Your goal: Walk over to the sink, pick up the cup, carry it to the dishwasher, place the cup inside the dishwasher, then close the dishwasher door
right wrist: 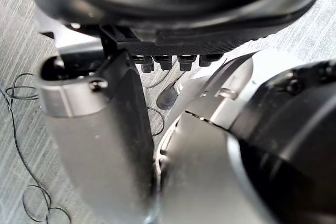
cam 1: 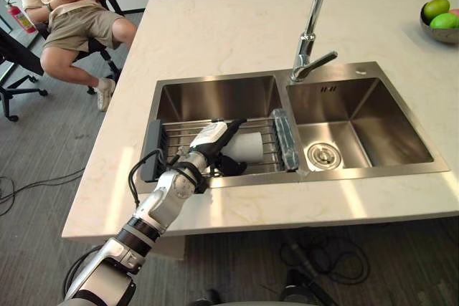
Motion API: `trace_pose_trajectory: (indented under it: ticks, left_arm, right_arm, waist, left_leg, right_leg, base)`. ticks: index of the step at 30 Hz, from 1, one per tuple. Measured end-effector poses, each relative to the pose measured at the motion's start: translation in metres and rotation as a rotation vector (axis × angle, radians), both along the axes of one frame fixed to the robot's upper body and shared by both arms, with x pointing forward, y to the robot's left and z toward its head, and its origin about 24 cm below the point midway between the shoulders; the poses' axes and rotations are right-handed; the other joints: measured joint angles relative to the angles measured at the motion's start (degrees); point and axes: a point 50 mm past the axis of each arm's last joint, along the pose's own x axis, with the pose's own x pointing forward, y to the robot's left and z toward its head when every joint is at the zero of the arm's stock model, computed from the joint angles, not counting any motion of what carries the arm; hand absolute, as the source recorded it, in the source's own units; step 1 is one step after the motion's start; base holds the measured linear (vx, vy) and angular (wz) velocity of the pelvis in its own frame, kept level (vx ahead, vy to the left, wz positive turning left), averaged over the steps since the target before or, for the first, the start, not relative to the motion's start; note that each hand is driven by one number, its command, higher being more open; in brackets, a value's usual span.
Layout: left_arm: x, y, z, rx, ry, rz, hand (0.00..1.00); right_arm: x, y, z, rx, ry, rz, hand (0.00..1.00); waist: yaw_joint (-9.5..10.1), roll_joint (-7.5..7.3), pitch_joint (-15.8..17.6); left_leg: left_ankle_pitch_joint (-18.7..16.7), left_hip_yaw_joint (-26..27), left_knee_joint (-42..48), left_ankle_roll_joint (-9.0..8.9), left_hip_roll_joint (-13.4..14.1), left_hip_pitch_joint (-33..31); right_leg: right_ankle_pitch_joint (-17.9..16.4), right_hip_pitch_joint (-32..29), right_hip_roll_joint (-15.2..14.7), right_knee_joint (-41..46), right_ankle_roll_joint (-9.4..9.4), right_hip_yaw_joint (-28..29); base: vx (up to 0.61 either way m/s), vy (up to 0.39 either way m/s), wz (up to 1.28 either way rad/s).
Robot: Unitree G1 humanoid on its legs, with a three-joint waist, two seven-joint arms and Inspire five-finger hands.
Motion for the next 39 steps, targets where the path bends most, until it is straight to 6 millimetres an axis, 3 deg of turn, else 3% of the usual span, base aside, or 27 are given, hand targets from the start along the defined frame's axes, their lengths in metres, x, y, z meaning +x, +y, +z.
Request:
trace_pose_trajectory:
  ticks: [2,3,7,18,29,33,35,39]
  left_arm:
    - [0.002,0.002,-0.001,0.025,0.013,0.014,1.0]
    - [0.003,0.002,0.0,0.034,0.009,0.016,0.0]
    - [0.006,0.003,0.004,0.065,-0.002,0.023,0.0]
    - [0.009,0.001,0.009,0.191,-0.111,-0.023,0.0]
    - [-0.004,-0.007,0.008,0.102,-0.283,-0.089,0.0]
    - [-0.017,-0.002,0.009,-0.051,-0.33,-0.043,0.0]
    - [-0.023,0.006,0.016,-0.128,-0.361,-0.012,0.0]
    - [-0.035,0.041,0.064,-0.407,-0.551,0.118,0.0]
  right_arm:
    - [0.003,-0.002,0.001,-0.007,-0.013,-0.003,1.0]
    - [0.003,-0.003,0.001,-0.008,-0.015,-0.005,1.0]
    - [0.003,-0.008,0.003,-0.022,-0.017,-0.01,1.0]
    - [0.009,-0.01,0.004,-0.042,-0.043,0.007,1.0]
    - [0.005,-0.009,0.003,-0.054,-0.06,0.032,1.0]
    - [0.004,-0.009,0.003,-0.063,-0.068,0.058,1.0]
    - [0.002,-0.01,0.003,-0.068,-0.068,0.069,1.0]
    - [-0.008,-0.009,0.001,-0.06,-0.048,0.094,1.0]
  waist:
    - [-0.62,0.54,0.3]
    - [-0.73,0.69,0.4]
    - [-0.76,1.46,1.0]
    - [-0.84,1.72,1.8]
    - [-0.74,1.81,1.8]
    - [-0.31,1.84,1.8]
    - [0.54,1.84,1.8]
    - [4.13,1.84,1.4]
  left_leg:
    - [-0.1,0.1,0.1,-0.01,0.0,-0.4]
    - [-0.1,0.2,0.1,-0.01,0.0,-0.5]
    - [-0.1,0.3,0.1,-0.06,0.3,-0.8]
    - [-0.1,-0.2,0.6,-0.11,0.5,-1.1]
    - [-0.1,-3.6,0.5,-0.1,0.6,-1.4]
    - [-0.1,-5.0,0.5,-0.08,0.7,-1.4]
    - [-0.1,-5.5,0.5,-0.06,0.6,-1.3]
    - [0.0,-7.7,1.1,0.02,0.5,-1.3]
  right_leg:
    - [0.0,-0.7,0.0,0.2,0.0,0.3]
    - [0.0,-0.8,0.0,0.2,0.0,0.4]
    - [-0.1,-1.8,0.3,0.7,-0.05,1.0]
    - [-0.4,-2.1,0.3,1.6,-0.3,1.0]
    - [-0.4,1.0,0.8,-0.8,-0.27,-2.8]
    - [-0.4,2.1,0.9,-1.0,-0.35,-4.4]
    - [-0.4,2.6,0.8,-1.0,-0.36,-5.3]
    - [-1.0,4.3,0.7,-0.8,-0.26,-7.1]
  base:
    - [-0.04,-0.016,-0.06]
    - [-0.03,-0.019,-0.07]
    - [-0.01,-0.018,-0.06]
    - [-0.03,-0.015,0.01]
    - [0.0,-0.029,0.15]
    - [0.01,-0.025,0.15]
    - [-0.02,-0.01,0.15]
    - [-0.04,-0.018,0.27]
